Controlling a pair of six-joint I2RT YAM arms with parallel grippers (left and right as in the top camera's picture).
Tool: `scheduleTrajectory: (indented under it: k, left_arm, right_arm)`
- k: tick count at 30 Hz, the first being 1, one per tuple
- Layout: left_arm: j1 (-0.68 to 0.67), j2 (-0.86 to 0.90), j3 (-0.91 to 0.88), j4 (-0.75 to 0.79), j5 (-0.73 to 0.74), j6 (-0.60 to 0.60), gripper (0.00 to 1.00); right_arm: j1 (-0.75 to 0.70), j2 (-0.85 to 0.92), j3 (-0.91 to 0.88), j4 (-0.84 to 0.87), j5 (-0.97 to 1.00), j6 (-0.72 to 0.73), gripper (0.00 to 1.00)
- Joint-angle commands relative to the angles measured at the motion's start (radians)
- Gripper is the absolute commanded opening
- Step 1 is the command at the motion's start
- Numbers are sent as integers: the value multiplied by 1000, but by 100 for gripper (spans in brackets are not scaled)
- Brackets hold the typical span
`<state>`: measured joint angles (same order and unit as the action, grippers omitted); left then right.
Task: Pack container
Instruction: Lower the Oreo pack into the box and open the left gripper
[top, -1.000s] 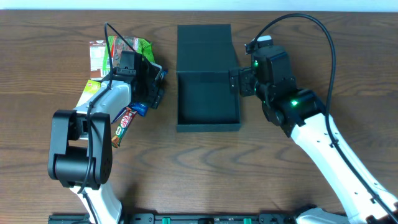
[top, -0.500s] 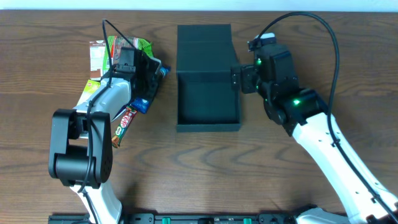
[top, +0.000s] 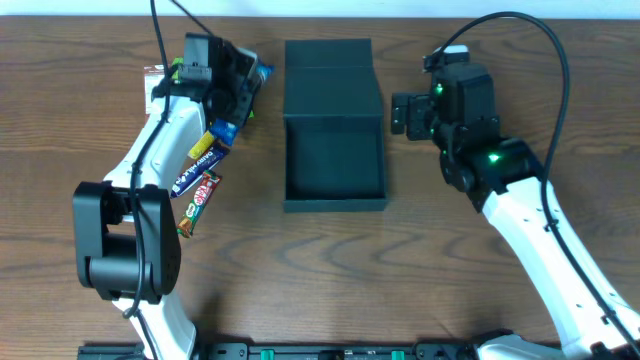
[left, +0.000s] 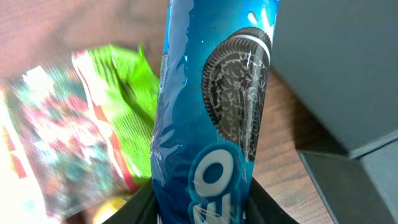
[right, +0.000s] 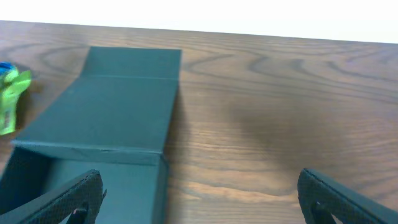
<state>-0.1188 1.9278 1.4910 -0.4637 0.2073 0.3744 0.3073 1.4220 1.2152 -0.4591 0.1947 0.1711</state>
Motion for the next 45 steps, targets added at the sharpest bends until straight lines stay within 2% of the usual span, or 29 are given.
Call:
scheduleTrajectory:
  k: [1, 9, 15, 18, 22, 27, 30, 36, 41, 42, 43, 45]
  left_arm:
    - [-37, -64, 64, -16, 29, 147, 29]
    - [-258, -76, 85, -60, 29, 338, 28]
    - [-364, -76, 85, -60, 29, 282, 25]
    - [-390, -76, 85, -60, 29, 150, 25]
    - [-390, -71, 84, -78, 28, -106, 25]
    - [-392, -63, 82, -196, 20, -377, 22]
    - [-392, -44, 81, -276, -63, -526, 20]
    - [-392, -31, 80, -321, -131, -717, 20]
    - [-392, -31, 80, -351, -140, -793, 18]
    - [-392, -31, 80, -351, -140, -795, 23]
    - [-392, -31, 80, -349, -141, -794, 39]
    - [-392, -31, 80, -347, -141, -794, 47]
  right_arm:
    - [-43, 3, 2, 0, 19, -12, 99]
    - [-167, 3, 2, -5, 18, -11, 99]
    - [-204, 3, 2, -8, 18, -11, 99]
    - [-211, 3, 2, -10, 18, -12, 99]
    - [-211, 3, 2, -16, 18, -12, 99]
    - [-211, 3, 2, -16, 18, -11, 99]
    - [-211, 3, 2, -16, 18, -11, 99]
    - [-211, 3, 2, -16, 6, -11, 99]
    - [-211, 3, 2, -16, 6, -11, 99]
    - [-211, 3, 2, -16, 6, -11, 99]
    - [-211, 3, 2, -16, 5, -10, 99]
    - [-211, 3, 2, -16, -8, -8, 99]
